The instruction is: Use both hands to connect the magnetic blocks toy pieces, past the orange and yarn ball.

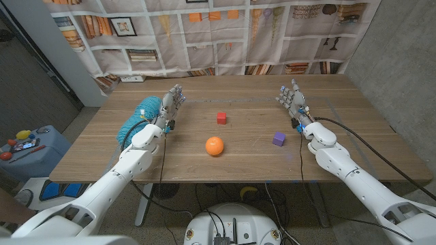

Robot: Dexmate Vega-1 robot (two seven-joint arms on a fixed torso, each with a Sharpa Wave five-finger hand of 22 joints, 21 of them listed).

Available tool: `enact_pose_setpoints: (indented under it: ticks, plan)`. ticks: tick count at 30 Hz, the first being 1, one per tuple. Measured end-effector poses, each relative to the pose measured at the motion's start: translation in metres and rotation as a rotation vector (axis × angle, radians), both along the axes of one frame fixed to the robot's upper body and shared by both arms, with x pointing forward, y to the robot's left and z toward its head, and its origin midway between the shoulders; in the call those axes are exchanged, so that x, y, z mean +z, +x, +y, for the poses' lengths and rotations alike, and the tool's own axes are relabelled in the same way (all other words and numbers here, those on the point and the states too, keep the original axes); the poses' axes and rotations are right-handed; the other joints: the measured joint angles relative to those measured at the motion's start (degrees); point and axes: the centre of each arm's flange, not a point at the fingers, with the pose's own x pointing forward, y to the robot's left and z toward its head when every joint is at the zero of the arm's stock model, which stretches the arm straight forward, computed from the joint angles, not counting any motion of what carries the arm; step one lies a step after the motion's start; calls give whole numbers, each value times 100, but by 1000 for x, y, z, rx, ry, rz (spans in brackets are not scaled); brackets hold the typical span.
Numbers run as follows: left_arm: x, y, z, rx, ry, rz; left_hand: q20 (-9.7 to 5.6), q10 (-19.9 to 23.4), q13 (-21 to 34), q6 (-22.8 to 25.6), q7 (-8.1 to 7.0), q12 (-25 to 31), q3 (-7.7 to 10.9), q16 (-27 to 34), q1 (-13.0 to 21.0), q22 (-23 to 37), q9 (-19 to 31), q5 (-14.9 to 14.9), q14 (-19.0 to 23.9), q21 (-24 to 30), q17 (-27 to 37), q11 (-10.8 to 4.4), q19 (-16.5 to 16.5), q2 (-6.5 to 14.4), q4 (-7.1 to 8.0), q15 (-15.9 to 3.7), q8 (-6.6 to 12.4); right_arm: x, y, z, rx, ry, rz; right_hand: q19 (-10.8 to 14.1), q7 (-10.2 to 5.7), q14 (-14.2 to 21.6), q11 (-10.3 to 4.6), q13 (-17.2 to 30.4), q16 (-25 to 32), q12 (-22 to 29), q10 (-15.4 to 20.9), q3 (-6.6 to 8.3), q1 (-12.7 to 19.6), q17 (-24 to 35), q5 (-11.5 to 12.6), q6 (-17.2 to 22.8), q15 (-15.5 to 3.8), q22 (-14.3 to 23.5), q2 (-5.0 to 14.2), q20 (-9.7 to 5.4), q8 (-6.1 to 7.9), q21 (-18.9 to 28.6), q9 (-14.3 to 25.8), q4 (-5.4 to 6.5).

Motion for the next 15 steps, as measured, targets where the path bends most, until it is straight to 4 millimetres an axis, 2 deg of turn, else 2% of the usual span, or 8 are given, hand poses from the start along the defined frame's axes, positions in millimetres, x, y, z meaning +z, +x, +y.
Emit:
enact_pose_setpoints:
  ticks: [4, 9, 11, 15]
  plan:
    - [0, -1, 0, 7, 4, -4, -29, 68, 0, 95, -13, 0, 77, 0, 23, 0, 0, 0, 58, 0, 0, -40, 29, 23, -78, -57, 0, -1, -1, 0, -6, -1, -8, -1, -3, 0, 0, 0, 0, 24, 0, 24, 0, 0, 0, 4, 0, 3, 0, 0, 0, 0, 0, -24]
    - [2, -4, -1, 13, 8, -13, -13, 191, 0, 264, -53, 0, 130, 0, 122, 0, -1, -6, 143, 0, -15, -86, 108, 54, -261, -91, 22, -3, -3, -1, -17, -2, -17, -1, -20, 0, 0, -1, 0, 24, 0, 24, 0, -17, 0, 20, 0, 3, 0, 0, 0, 0, 0, -24]
    - [4, -6, -1, 16, 15, -19, -34, 276, 0, 320, -95, 0, 154, 0, 191, -9, -1, -33, 201, 0, -16, -125, 129, 91, -368, -134, 27, -2, -5, -1, -22, -5, -22, -1, -20, 0, 0, 0, 0, 24, 0, 24, 1, -17, 0, 21, 0, 3, 1, 0, 0, 0, -1, -25]
    - [7, -8, -1, 20, 30, -27, -24, 426, 0, 468, -181, 45, 241, 0, 369, -17, 27, -102, 269, 0, -16, -257, 178, 172, -680, -203, 45, -2, -8, -3, -34, -9, -26, -1, -20, 0, 0, -15, 0, 24, -1, 47, 31, -46, 0, 20, 0, -11, 31, 0, 0, 0, -1, -49]
